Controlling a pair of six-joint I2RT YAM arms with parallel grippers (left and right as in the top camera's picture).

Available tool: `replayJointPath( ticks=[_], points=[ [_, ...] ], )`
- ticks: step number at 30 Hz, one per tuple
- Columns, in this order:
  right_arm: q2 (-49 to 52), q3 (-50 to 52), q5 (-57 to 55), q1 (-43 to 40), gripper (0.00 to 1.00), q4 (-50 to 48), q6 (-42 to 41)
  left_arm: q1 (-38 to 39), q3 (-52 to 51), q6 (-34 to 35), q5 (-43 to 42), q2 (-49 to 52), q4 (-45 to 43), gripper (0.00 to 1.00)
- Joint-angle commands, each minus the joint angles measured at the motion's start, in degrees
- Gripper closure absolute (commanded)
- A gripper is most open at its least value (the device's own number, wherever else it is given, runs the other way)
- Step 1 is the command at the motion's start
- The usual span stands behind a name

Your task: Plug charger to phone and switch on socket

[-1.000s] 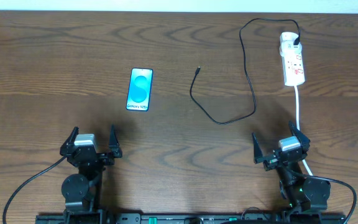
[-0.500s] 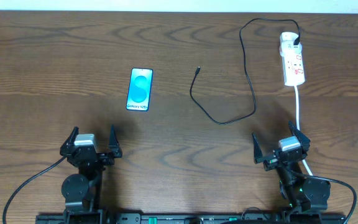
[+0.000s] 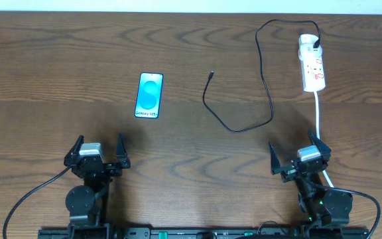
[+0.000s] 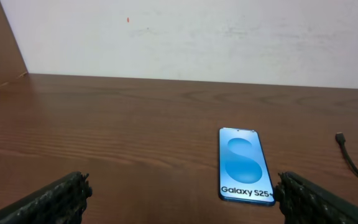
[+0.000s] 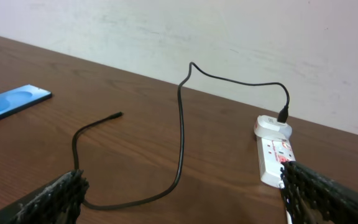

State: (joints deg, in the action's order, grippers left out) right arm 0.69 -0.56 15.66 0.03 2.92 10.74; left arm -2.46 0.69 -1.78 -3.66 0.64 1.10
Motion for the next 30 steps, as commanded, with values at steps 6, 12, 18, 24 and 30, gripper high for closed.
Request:
replayJointPath(
  ticks=[6,12,18,24,30],
  points=[
    [-0.3,0.2,0.3,0.5,0.01,0.1,-0.9,0.0,-0.5,-0.8,-0.1,-0.3,2.6,0.02],
    [-0.3,0.2,0.3,0.5,0.01,0.1,-0.8,0.0,-0.4,-0.8,-0.2,-0.3,2.3,0.02],
    [-0.3,0.2,0.3,0.5,0.01,0.1,-0.8,0.0,1.9,-0.8,-0.1,0.5,2.3,0.02],
    [-0.3,0.2,0.3,0.5,0.01,0.0,-0.8,0.0,5.7,-0.5,-0.9,3.9,2.3,0.02],
    [-0.3,0.2,0.3,0.5,0.01,0.0,-0.8,0.0,13.8,-0.5,-1.9,11.5,2.5,0.02]
  ],
)
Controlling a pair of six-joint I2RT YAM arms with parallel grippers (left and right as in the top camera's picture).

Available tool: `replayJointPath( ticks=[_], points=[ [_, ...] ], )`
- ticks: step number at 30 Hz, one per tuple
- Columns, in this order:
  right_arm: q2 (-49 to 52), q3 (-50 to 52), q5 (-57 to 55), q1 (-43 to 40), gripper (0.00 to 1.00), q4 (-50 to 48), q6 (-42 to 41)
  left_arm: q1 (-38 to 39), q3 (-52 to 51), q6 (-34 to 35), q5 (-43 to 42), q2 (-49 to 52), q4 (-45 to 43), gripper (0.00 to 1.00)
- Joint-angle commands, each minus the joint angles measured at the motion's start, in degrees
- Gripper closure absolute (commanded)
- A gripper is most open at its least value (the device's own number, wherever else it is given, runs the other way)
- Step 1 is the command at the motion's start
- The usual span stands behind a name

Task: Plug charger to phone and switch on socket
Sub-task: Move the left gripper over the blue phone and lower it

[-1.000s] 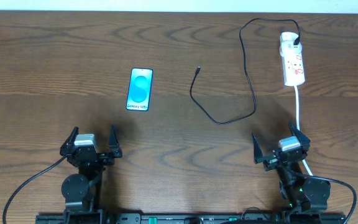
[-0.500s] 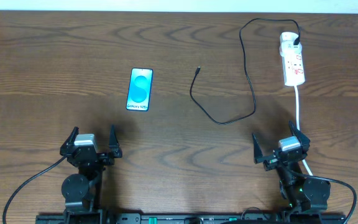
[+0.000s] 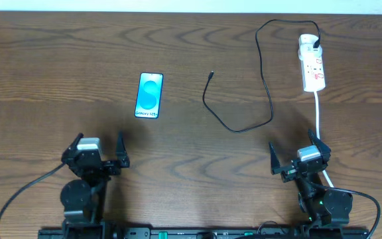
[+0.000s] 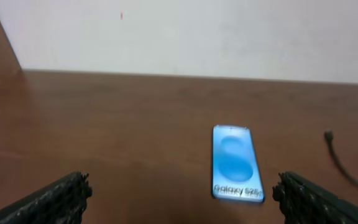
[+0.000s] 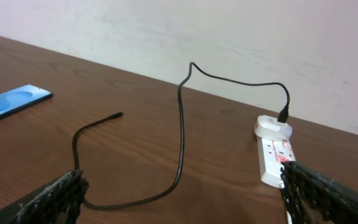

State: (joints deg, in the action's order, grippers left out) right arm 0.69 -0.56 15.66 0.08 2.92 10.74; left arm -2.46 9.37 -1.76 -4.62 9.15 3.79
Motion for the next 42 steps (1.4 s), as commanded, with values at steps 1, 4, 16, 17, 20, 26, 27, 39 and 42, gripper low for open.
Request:
replayJointPath(
  ticks=[1,4,16,17,20,26,27,39,42],
  points=[
    [-0.3,0.2,0.3,0.4,0.01,0.1,-0.9,0.0,7.1,-0.6,-1.1,4.9,0.1,0.02],
    [-0.3,0.2,0.3,0.4,0.01,0.0,-0.8,0.0,12.6,-0.5,-3.4,11.0,1.0,0.02],
    [-0.3,0.2,0.3,0.4,0.01,0.0,-0.8,0.0,44.6,-0.3,-12.7,40.2,23.7,0.02],
    [-0.3,0.2,0.3,0.4,0.01,0.0,-0.8,0.0,48.2,-0.3,-13.2,43.0,27.1,0.02],
    [-0.3,0.2,0.3,0.4,0.01,0.0,-0.8,0.0,62.1,-0.3,-14.4,53.4,41.4,0.02],
    [-0.3,0.2,0.3,0.4,0.01,0.1,-0.8,0.0,71.8,-0.3,-15.6,63.5,50.8,0.02],
    [-0.3,0.2,0.3,0.4,0.01,0.1,-0.8,0.0,71.8,-0.3,-15.8,64.4,50.8,0.02],
    [-0.3,-0.3,2.0,0.3,0.01,-0.3,-7.5,0.0,71.8,2.6,-16.1,72.7,49.8,0.02],
    [0.2,-1.7,2.0,0.3,0.01,0.2,-9.6,0.0,71.8,4.5,-13.7,72.9,49.0,0.02]
  ],
)
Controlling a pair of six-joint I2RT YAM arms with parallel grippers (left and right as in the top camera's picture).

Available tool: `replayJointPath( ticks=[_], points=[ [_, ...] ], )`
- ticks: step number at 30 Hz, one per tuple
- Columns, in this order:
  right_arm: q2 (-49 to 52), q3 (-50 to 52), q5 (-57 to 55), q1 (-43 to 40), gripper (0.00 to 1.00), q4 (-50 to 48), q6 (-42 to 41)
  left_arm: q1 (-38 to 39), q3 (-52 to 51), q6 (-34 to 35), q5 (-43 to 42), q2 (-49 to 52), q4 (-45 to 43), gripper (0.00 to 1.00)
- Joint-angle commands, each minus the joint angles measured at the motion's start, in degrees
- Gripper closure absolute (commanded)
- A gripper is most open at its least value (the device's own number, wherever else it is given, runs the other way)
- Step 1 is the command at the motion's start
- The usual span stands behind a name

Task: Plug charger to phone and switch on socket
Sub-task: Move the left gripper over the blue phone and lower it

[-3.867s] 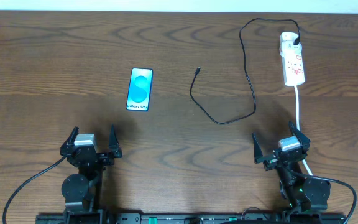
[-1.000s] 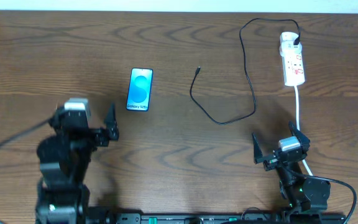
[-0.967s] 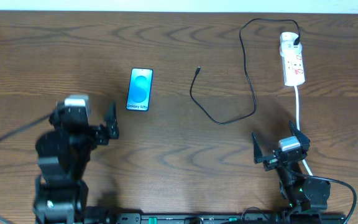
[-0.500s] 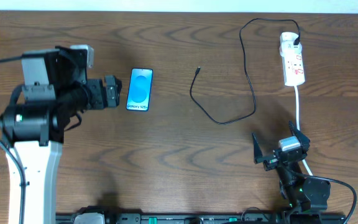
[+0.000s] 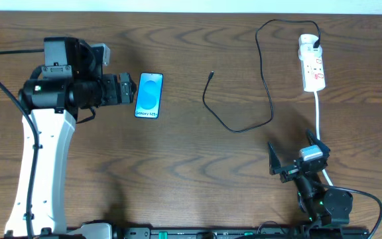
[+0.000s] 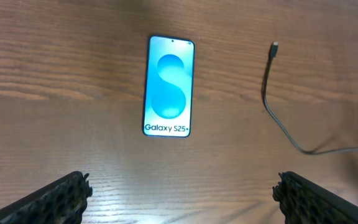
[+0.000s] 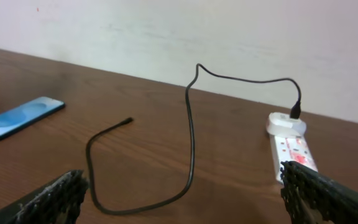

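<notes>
The phone [image 5: 149, 95], its blue screen facing up, lies flat on the wooden table [image 5: 178, 166] left of centre. My left gripper [image 5: 125, 89] hovers just left of it, wide open and empty; the left wrist view looks down on the phone [image 6: 169, 86] and the cable's free plug [image 6: 274, 45]. The black charger cable [image 5: 244, 126] loops from its free plug [image 5: 211, 75] to the white power strip [image 5: 312, 72] at the far right. My right gripper [image 5: 294, 158] is open and empty at the front right, facing the cable [image 7: 191, 143] and the strip [image 7: 294, 146].
The strip's white lead [image 5: 319, 123] runs toward the front edge beside the right arm. The left arm [image 5: 42, 153] stretches over the table's left side. A pale wall [image 7: 179, 37] stands behind the table.
My left arm has left its spot at the front left and now reaches out, its open gripper held above the table beside the phone. The right gripper has shifted slightly.
Both grippers were open at the front edge, the phone and cable lying untouched. Then the left gripper had shifted a little to the left. Now it hangs open beside the phone; phone, cable and strip are where they were.
</notes>
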State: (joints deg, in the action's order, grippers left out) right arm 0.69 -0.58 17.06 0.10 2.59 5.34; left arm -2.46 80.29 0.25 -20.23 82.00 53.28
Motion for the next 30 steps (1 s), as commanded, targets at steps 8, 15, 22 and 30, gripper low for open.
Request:
replayJointPath(
  ticks=[8,15,22,30],
  points=[
    [7.9,-14.8,2.8,0.3,0.01,9.1,-8.1,0.7,0.9,5.0,5.2,0.0,-0.9,0.02],
    [22.4,-35.1,3.0,0.3,0.01,22.5,-8.1,3.3,0.9,7.8,8.6,0.7,-1.6,0.02],
    [39.6,-58.3,3.0,0.3,0.01,39.9,-6.7,4.1,2.1,8.7,9.0,7.6,-1.0,0.02],
    [53.7,-75.5,3.0,0.3,0.01,52.5,-0.8,6.8,8.8,6.9,11.0,17.9,-0.9,0.02]
  ],
)
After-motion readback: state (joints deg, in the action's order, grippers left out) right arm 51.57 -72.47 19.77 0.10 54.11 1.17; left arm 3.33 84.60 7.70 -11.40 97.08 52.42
